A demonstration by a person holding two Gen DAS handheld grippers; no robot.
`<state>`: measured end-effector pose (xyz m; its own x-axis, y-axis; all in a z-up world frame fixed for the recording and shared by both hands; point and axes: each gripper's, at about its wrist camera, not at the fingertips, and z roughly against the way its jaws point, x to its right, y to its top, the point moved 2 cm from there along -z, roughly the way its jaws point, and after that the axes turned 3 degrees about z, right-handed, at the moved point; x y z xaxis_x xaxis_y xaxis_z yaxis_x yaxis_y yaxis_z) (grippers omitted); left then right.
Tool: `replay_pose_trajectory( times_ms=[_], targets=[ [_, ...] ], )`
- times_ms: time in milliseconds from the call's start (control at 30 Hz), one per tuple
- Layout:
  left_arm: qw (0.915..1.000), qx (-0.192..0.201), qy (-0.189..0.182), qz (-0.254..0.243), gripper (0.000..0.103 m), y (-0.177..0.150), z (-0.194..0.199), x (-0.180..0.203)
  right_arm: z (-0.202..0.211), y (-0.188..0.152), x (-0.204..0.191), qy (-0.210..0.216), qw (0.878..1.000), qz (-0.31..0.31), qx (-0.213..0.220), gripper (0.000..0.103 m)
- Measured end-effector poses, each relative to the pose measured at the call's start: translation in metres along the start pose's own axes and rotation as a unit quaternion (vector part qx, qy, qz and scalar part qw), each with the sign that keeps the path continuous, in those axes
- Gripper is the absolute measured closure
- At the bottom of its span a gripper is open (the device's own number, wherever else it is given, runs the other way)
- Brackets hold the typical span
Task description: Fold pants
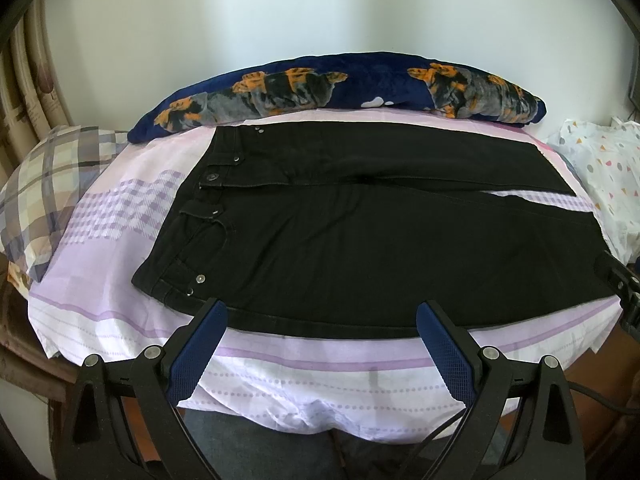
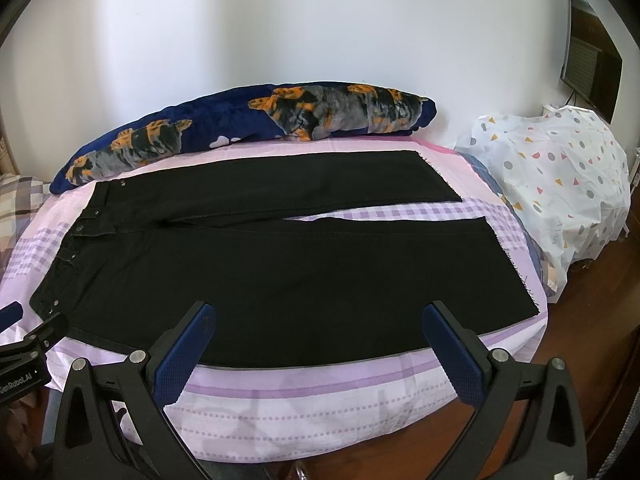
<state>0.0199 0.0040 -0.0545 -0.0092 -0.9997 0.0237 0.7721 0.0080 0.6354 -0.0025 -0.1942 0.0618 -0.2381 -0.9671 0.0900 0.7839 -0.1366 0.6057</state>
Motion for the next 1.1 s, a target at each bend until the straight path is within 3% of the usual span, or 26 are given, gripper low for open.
replay_pose_trajectory(
  times_ms=[600,900,1100],
  targets=[
    [1.0000,-0.002,-0.003,0.001,0.008,-0.001,-0.002,-0.001,-0.001,0.004,-0.003,0.012,1.000,-0.012,-0.002,0.000],
    [0.9997,-0.006,-0.003,0.024,0.008,0.016,-0.015,-0.027,-0.008,0.012,0.003,0.053,0.998,-0.030,0.005,0.000],
    [0.9991,-0.003,0.019,0.039,0.009,0.042,-0.032,-0.060,-0.021,0.025,-0.001,0.066,0.997,-0.033,0.007,0.000]
  ],
)
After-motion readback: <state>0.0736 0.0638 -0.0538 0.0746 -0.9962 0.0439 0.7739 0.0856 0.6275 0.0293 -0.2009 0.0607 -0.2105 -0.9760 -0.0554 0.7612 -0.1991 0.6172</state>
